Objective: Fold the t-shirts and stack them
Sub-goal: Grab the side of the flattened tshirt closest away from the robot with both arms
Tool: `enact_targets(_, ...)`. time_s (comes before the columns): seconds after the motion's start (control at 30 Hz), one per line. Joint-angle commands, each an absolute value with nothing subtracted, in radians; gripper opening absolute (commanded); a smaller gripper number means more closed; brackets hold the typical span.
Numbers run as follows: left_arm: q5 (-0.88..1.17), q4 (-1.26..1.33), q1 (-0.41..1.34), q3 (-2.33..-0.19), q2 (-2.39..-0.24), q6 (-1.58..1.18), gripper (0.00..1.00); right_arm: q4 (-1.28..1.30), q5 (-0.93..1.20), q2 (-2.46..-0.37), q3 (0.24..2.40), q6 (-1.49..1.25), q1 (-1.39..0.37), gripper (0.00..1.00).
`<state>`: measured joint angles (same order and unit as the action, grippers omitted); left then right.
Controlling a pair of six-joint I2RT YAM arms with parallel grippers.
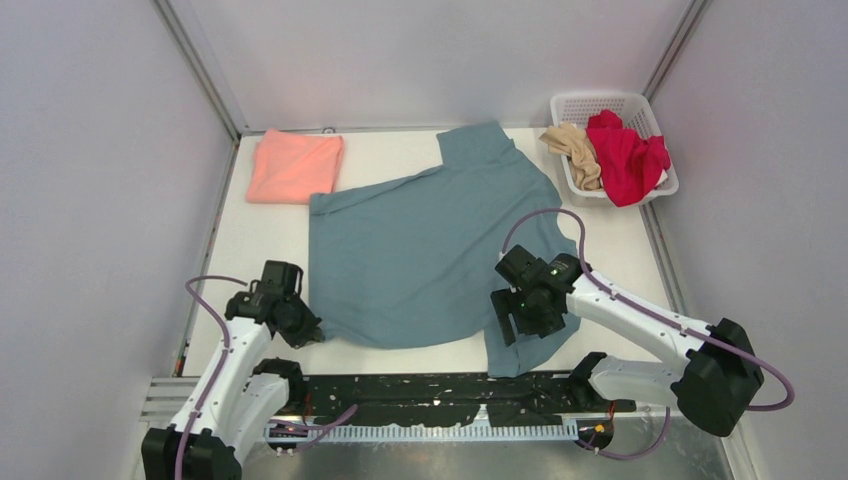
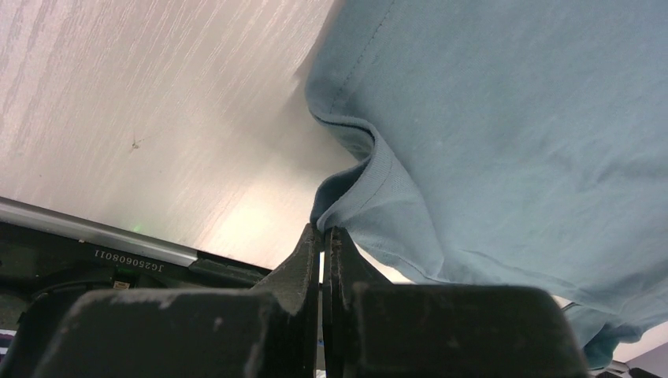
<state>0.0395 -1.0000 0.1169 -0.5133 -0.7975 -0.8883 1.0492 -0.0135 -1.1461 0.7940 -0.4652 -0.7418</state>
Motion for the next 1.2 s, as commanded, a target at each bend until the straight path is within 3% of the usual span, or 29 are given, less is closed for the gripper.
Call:
enact_targets(0.0, 0.035, -0.987, 0.12, -0.522, -0.749, -0.868, 0.0, 1.005, 0.066, -1.159, 0.75, -0.571, -0.802, 0.75)
enact_targets(0.17, 0.035, -0.993, 0.12, -0.516, -0.719, -0.869, 0.0, 1.003, -0.021, -1.187, 0.697, -0.596, -0.819, 0.69)
enact_targets(0.33, 0.055, -0.978, 0.12, -0.498, -0.696, -0.876, 0.0, 0.981, -0.149, -1.202, 0.677, -0.672, -0.819, 0.55)
enact_targets(0.67, 0.041, -0.981, 0.12, -0.481, -0.637, -0.893, 0.0, 0.942, -0.227, -1.163, 0.672, -0.745, -0.819, 0.48)
enact_targets(0.73, 0.042, -0.979, 0.12, -0.479, -0.637, -0.891, 0.0, 0.94, -0.238, -1.169, 0.681, -0.748, -0.82, 0.42)
enact_targets(0.8, 0.044, -0.978, 0.12, -0.477, -0.63, -0.895, 0.0, 0.96, -0.255, -1.174, 0.687, -0.749, -0.819, 0.29)
enact_targets(0.83, 0.044, -0.981, 0.12, -0.48, -0.626, -0.897, 0.0, 0.969, -0.265, -1.174, 0.688, -0.752, -0.819, 0.17)
enact_targets(0.9, 0.041, -0.992, 0.12, -0.486, -0.612, -0.897, 0.0, 1.005, -0.285, -1.149, 0.688, -0.763, -0.819, 0.07)
enact_targets(1.03, 0.036, -0.996, 0.12, -0.499, -0.592, -0.905, 0.0, 1.061, -0.324, -1.08, 0.717, -0.779, -0.79, 0.05)
enact_targets(1.17, 0.081, -0.948, 0.12, -0.505, -0.615, -0.908, 0.0, 1.055, -0.308, -1.043, 0.757, -0.719, -0.637, 0.06)
